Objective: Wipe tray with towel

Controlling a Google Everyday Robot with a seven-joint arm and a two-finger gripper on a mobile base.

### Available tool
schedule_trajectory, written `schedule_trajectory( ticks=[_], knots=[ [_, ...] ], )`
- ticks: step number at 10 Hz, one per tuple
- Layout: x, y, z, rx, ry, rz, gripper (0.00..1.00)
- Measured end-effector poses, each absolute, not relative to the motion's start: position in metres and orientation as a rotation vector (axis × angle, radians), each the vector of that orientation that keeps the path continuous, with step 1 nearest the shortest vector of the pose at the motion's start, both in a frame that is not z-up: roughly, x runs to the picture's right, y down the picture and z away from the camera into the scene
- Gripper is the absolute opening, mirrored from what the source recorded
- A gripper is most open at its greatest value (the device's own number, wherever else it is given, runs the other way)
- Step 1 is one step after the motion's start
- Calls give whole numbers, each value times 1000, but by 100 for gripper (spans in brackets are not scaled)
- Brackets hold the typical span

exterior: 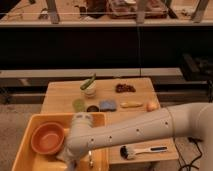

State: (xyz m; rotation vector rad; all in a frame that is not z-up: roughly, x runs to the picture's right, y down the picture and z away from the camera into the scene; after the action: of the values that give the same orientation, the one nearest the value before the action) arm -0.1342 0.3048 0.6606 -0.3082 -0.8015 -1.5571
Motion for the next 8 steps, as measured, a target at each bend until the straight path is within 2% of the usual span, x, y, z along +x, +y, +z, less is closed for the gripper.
schedule_trajectory(
  ticks=[4,8],
  knots=[
    [-76,296,688,-352,-772,-1453,10],
    [-76,250,722,-344,-734,-1427,10]
  ],
)
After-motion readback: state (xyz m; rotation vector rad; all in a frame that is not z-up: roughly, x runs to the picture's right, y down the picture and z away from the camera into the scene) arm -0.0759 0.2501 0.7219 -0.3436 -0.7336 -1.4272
